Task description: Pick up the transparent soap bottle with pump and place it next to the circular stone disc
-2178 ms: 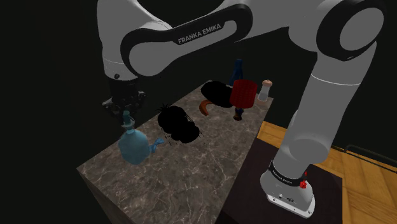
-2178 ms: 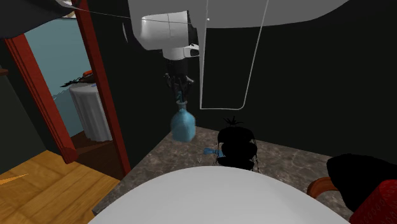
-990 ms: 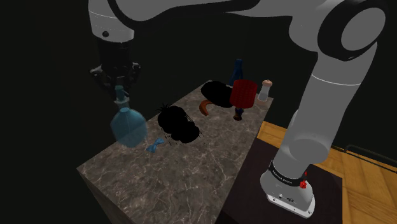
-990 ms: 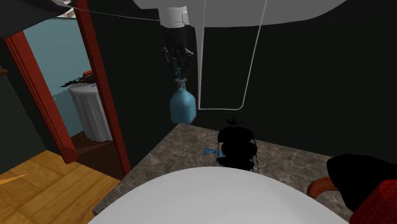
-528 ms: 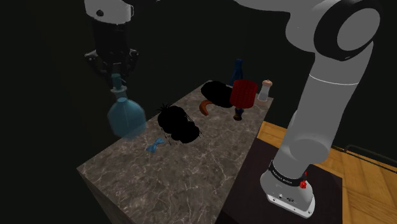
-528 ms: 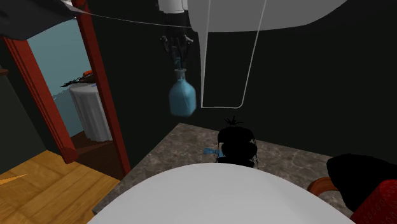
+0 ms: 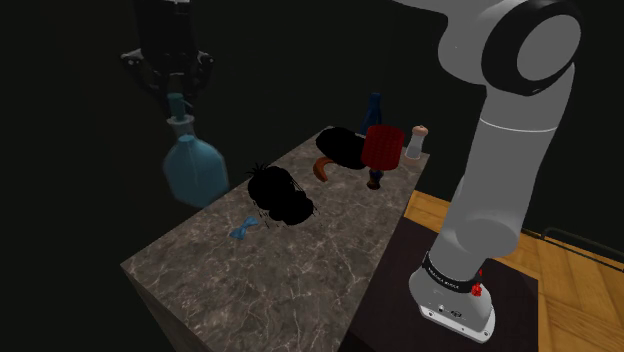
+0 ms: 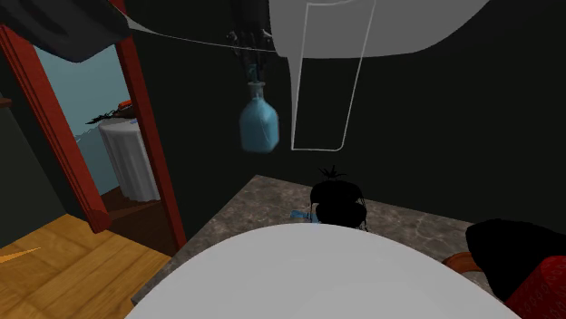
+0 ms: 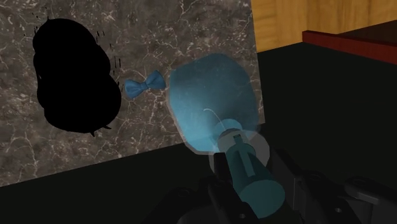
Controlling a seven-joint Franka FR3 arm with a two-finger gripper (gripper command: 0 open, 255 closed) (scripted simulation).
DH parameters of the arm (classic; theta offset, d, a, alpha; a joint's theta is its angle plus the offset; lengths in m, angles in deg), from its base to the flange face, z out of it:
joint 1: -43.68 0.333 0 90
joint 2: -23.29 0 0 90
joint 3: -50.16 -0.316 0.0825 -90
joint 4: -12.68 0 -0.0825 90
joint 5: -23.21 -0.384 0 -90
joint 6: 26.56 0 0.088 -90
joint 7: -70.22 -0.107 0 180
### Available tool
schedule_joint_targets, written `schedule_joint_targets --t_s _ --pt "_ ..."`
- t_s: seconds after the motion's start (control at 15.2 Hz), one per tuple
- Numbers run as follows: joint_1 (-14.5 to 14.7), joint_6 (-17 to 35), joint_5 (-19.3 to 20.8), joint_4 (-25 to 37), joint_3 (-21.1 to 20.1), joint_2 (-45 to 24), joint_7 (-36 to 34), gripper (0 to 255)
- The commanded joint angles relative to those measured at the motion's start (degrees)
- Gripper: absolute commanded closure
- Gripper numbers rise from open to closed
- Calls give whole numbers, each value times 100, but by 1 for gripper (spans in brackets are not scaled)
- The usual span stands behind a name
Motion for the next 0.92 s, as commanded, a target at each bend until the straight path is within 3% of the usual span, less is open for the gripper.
schedule_joint_targets --t_s 0.0,0.46,0.86 --pt "38 -198 46 258 -14 -70 -18 255" --pt "252 -892 305 1294 -65 -473 -93 255" --pt "-615 -500 -501 -16 343 649 908 255"
